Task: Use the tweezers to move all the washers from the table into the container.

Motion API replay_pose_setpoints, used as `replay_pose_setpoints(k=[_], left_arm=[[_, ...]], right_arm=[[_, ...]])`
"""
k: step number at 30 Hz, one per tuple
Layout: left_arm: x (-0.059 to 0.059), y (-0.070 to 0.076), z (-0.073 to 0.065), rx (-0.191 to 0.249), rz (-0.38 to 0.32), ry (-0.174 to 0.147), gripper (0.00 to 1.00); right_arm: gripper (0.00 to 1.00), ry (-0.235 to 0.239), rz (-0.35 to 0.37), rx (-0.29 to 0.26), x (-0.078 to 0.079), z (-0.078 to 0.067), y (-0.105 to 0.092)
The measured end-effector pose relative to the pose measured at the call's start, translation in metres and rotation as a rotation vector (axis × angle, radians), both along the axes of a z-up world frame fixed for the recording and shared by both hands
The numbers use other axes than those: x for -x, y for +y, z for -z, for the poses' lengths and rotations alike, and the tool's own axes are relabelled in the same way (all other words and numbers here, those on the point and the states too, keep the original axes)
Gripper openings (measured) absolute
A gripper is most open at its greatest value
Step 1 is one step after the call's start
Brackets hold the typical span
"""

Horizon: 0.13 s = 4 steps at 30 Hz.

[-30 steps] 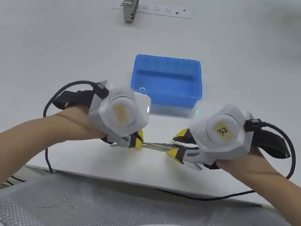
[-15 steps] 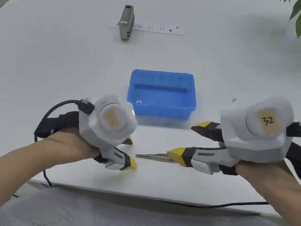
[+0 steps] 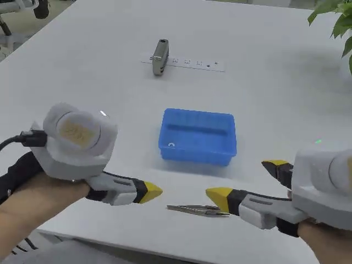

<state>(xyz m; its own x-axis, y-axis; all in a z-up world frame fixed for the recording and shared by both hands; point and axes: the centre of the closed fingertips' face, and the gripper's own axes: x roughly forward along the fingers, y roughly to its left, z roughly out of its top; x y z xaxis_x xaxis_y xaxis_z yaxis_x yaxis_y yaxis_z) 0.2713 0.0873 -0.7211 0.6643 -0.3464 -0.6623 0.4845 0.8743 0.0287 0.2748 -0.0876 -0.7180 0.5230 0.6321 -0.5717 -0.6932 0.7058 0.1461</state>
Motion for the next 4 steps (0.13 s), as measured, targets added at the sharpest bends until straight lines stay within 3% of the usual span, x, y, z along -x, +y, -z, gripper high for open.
replay_pose_setpoints(k=[2,4], left_arm=[[0.0001,0.0063,-0.0036,0.013,-0.041,-0.008,0.99],[-0.0026,0.0129,-0.0105,0.044,-0.095,-0.047,0.99]], right_arm=[[0.86,-0.009,0.015,-0.003,-0.0001,-0.0022,-0.0032],[0.9,-0.009,0.031,-0.006,0.0004,-0.0037,-0.0066]])
